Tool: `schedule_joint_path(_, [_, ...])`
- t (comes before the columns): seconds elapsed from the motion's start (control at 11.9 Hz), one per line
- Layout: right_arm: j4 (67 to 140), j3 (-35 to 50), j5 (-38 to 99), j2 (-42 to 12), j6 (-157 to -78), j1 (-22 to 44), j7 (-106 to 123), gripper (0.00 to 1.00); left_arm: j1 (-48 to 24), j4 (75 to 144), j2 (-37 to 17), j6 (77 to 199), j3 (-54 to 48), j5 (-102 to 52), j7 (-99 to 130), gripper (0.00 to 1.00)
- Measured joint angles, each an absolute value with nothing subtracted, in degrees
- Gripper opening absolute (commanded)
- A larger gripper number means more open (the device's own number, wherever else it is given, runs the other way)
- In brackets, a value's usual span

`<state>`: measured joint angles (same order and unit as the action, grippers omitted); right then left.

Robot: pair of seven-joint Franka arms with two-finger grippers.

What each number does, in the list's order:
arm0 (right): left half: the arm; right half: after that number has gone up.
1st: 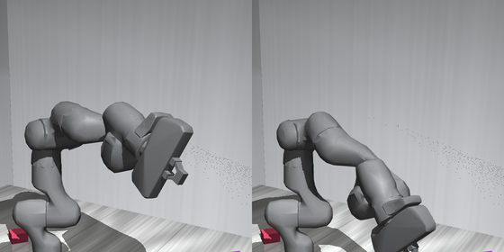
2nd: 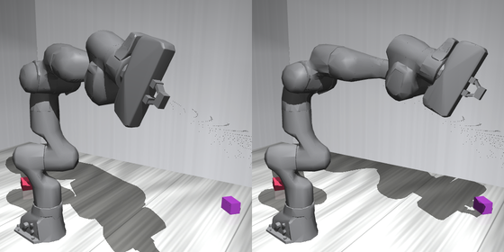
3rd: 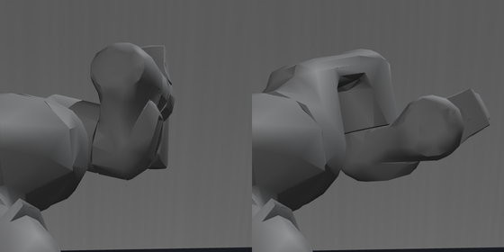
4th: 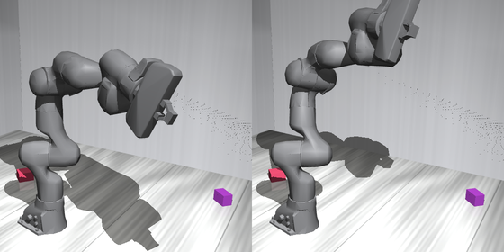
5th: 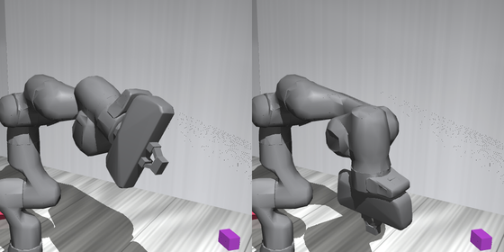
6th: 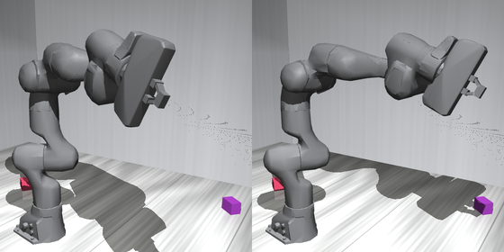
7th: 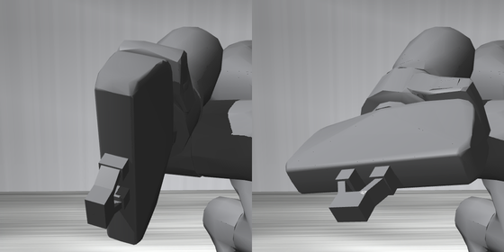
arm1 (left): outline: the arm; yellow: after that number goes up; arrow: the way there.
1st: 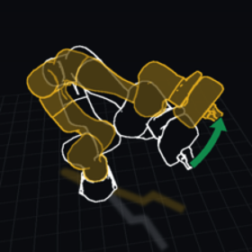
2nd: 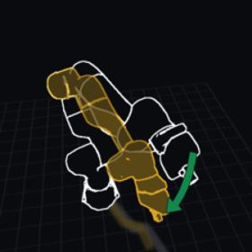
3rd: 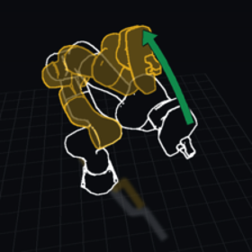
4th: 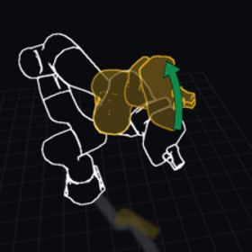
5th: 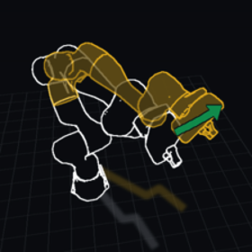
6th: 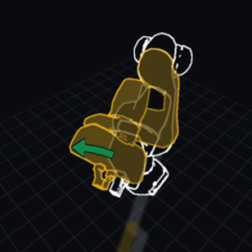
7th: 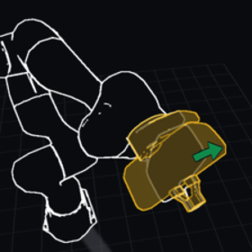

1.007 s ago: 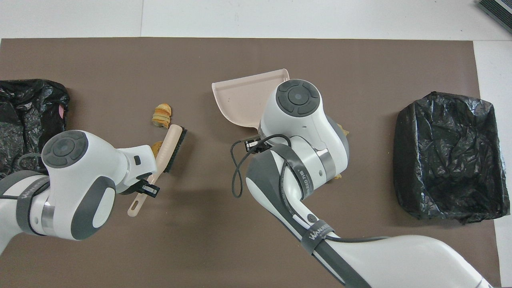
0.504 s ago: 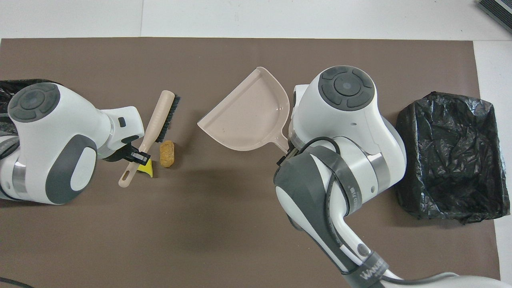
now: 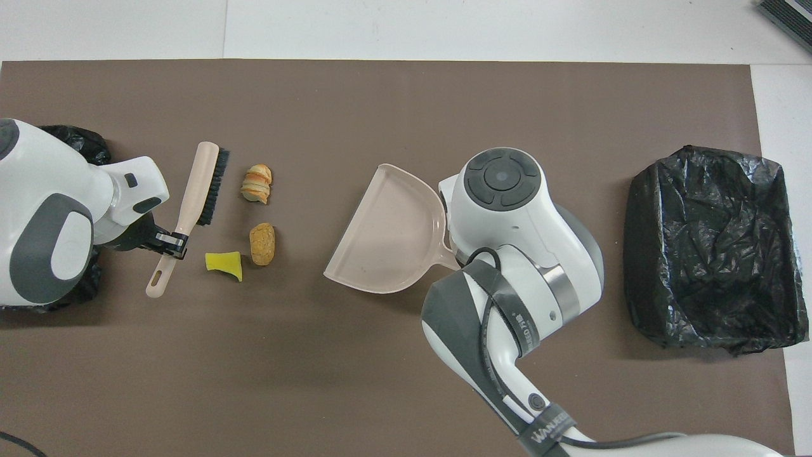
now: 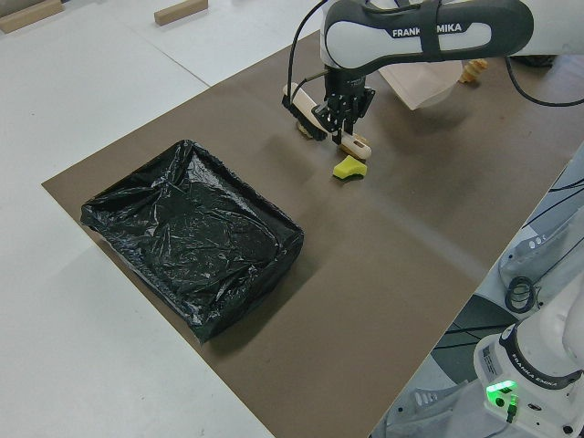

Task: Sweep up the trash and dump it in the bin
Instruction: 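Lift the brush with the left gripper while the right gripper positions the dustpan, then sweep the bread and sponge into the dustpan with the left gripper's brush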

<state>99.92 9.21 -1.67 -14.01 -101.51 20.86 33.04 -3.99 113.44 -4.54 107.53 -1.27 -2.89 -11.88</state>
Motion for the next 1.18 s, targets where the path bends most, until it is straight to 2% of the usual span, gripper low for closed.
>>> schedule_joint_path(0.25, [102.9, 9.3, -1.7, -14.0, -104.4, 22.2, 34.5, 0.0, -4.0, 119.8, -1.3, 108.2, -1.0, -2.9, -5.6, 0.0])
schedule_joint_path(0.5, [104.9, 9.3, -1.7, -14.3, -107.8, 23.5, 34.4, 0.0, -3.2, 123.4, 0.9, 109.0, -1.0, -2.5, -3.1, 0.0])
schedule_joint_path(0.84, [105.3, 9.3, -2.1, -15.9, -109.4, 25.5, 34.3, 0.0, -0.3, 124.4, 1.3, 109.7, -0.8, -1.9, -1.6, 0.0])
schedule_joint_path(1.18, [105.4, 9.3, -2.9, -17.4, -111.7, 26.4, 32.9, 0.0, -3.3, 129.0, 1.5, 113.0, -2.1, -1.9, 1.3, 0.0])
